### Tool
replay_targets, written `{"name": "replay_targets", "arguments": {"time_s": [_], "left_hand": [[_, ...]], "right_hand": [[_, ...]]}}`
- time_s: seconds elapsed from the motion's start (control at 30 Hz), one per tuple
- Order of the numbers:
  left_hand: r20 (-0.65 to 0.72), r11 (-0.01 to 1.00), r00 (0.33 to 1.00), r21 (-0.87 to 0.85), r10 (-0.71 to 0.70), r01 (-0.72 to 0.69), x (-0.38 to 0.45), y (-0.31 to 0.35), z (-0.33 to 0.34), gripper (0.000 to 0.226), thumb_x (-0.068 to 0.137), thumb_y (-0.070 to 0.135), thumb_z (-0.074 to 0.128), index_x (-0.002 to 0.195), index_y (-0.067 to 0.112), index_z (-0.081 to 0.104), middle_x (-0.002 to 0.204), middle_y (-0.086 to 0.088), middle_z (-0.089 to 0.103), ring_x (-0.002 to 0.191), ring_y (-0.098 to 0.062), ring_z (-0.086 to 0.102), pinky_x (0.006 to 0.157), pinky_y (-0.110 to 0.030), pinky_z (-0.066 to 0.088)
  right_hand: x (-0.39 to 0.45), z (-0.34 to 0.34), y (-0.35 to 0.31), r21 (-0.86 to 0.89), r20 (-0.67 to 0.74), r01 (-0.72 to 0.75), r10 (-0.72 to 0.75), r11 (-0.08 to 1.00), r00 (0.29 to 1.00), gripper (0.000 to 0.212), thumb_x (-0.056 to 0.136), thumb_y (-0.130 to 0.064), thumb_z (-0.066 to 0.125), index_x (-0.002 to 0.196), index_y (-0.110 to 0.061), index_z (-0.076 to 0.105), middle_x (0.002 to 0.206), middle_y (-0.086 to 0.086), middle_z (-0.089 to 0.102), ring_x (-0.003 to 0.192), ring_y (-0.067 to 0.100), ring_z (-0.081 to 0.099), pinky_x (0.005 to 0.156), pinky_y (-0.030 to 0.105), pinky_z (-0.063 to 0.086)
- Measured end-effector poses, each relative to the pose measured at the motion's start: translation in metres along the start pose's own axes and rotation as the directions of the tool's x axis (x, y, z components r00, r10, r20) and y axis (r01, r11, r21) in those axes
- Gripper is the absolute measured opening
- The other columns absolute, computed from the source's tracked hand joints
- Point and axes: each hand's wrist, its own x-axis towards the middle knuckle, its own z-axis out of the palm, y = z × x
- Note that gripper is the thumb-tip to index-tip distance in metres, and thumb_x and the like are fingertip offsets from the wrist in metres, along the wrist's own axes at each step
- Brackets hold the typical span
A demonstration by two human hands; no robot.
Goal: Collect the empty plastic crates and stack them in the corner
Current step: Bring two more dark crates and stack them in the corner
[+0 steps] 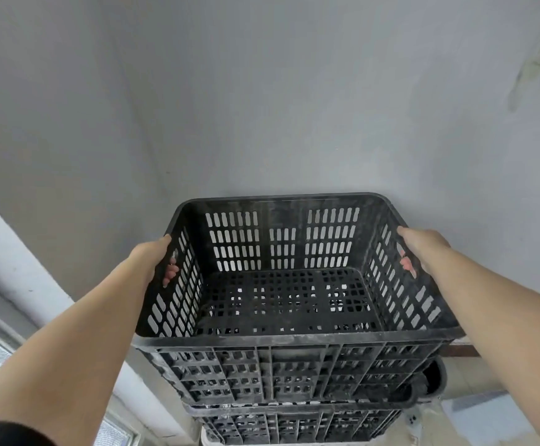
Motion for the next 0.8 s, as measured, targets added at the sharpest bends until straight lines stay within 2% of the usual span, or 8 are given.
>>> {"name": "replay_targets", "arguments": {"time_s": [0.07,0.13,0.43,0.8], "left_hand": [[0.028,0.997,0.997,-0.006,-0.078,0.078,-0.003,0.004,0.0,0.059,0.098,0.054,0.034,0.069,0.005,0.046,0.058,-0.012,0.05,0.046,-0.023,0.043,0.046,-0.029,0.036],[0.028,0.995,0.995,0.001,-0.097,0.097,-0.003,0.007,0.0,0.061,0.098,0.055,0.032,0.068,0.004,0.047,0.062,-0.013,0.048,0.049,-0.023,0.04,0.048,-0.03,0.035],[0.033,0.994,0.993,0.028,-0.11,0.109,-0.006,0.008,0.005,0.061,0.098,0.056,0.031,0.069,0.004,0.047,0.061,-0.013,0.048,0.049,-0.023,0.041,0.049,-0.03,0.036],[0.009,0.997,0.997,0.023,-0.072,0.071,-0.014,0.004,0.013,0.061,0.097,0.057,0.034,0.071,0.003,0.049,0.062,-0.013,0.05,0.049,-0.024,0.044,0.048,-0.032,0.038]], "right_hand": [[0.004,0.0,-0.006,-0.02,0.014,0.002,-0.002,1.0,1.0,0.043,0.091,-0.038,0.055,0.075,0.001,0.056,0.062,0.016,0.059,0.049,0.027,0.054,0.057,0.036,0.051],[0.007,0.0,-0.011,-0.044,0.035,0.002,-0.001,0.999,0.999,0.045,0.093,-0.039,0.051,0.075,0.002,0.056,0.06,0.016,0.057,0.049,0.027,0.052,0.053,0.034,0.048],[0.012,-0.003,-0.01,-0.117,0.099,-0.077,0.089,0.99,0.991,0.054,0.099,-0.042,0.036,0.071,0.002,0.051,0.059,0.016,0.052,0.048,0.025,0.046,0.051,0.032,0.042],[0.008,-0.012,-0.001,-0.102,0.091,-0.077,0.086,0.992,0.992,0.054,0.1,-0.042,0.035,0.072,0.001,0.051,0.06,0.016,0.051,0.046,0.024,0.043,0.048,0.031,0.04]]}}
